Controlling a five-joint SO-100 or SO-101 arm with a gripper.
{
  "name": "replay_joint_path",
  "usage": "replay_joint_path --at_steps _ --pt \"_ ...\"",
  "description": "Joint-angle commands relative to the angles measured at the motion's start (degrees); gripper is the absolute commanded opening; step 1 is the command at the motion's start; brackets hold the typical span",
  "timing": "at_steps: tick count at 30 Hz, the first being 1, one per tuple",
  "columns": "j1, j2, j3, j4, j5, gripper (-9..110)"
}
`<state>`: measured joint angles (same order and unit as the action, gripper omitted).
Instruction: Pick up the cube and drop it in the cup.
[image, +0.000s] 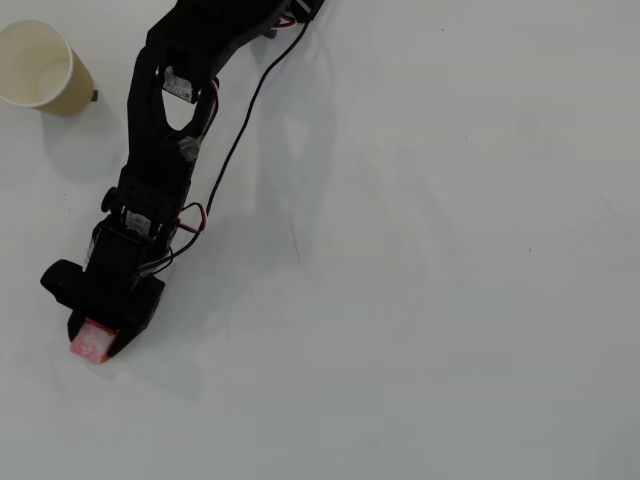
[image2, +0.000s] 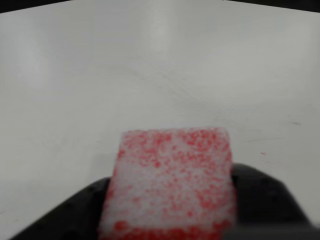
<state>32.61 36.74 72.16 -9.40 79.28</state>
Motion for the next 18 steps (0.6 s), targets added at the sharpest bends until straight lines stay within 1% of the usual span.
replay_joint_path --at_steps 1,12,18 --pt "0.6 3.7 -7.9 -2.2 0.4 6" --pt "0.4 4.3 -7.3 -1.8 0.4 4" --pt "0.7 7.9 -5.1 -2.2 0.4 4"
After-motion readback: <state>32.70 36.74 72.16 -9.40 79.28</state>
